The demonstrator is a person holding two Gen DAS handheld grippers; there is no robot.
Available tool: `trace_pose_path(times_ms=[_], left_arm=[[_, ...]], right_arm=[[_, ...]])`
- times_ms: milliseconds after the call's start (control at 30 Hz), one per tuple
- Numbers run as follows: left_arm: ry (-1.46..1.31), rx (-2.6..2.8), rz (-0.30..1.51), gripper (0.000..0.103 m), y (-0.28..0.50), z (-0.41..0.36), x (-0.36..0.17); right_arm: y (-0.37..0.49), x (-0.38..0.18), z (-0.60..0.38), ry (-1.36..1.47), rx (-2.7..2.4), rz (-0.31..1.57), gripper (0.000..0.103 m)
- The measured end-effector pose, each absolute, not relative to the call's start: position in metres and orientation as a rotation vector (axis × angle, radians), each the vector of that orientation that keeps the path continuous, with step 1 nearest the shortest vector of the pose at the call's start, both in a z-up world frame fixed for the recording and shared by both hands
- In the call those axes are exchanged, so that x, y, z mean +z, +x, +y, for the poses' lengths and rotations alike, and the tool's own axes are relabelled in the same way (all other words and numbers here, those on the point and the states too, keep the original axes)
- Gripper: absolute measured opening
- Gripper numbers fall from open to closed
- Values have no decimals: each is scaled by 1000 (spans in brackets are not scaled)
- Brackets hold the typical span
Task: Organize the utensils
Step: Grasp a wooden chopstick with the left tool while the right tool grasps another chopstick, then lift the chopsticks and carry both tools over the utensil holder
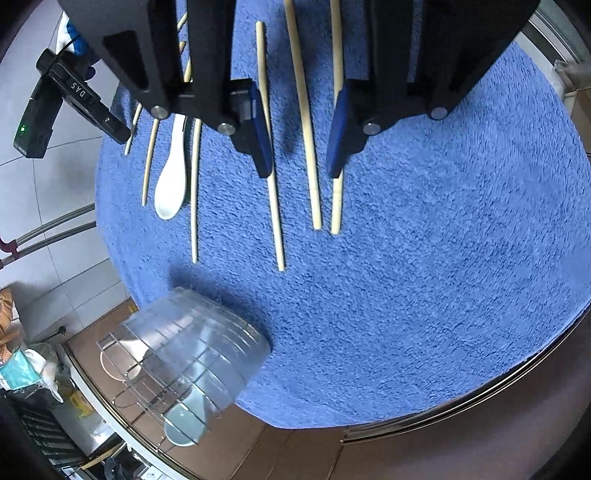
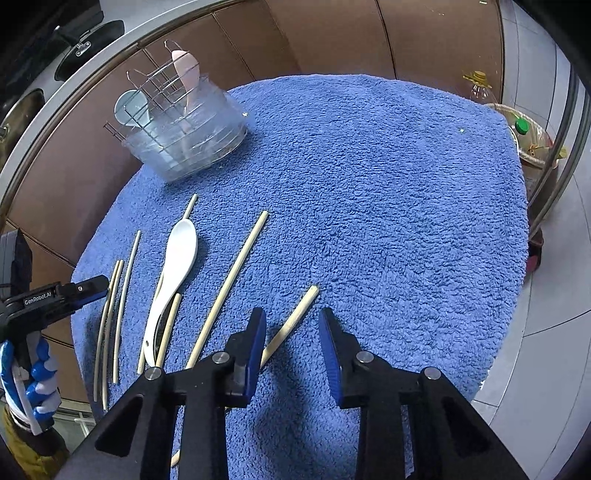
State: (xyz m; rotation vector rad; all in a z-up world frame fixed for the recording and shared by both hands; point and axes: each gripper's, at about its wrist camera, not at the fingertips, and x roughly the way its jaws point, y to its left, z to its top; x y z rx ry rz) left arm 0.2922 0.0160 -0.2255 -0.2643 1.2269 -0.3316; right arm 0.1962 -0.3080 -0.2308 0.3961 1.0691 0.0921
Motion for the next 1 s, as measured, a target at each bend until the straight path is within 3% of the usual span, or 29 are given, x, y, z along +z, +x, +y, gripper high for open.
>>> trace_pose_path(times_ms=[400, 1000], left_arm=[[-211, -325, 1291, 14, 309, 6, -238], [-97, -296, 1371, 10, 338, -34, -237]], right_arm=[[199, -232, -309, 382, 87, 1091, 14], [239, -234, -282, 147, 104, 1199, 12]])
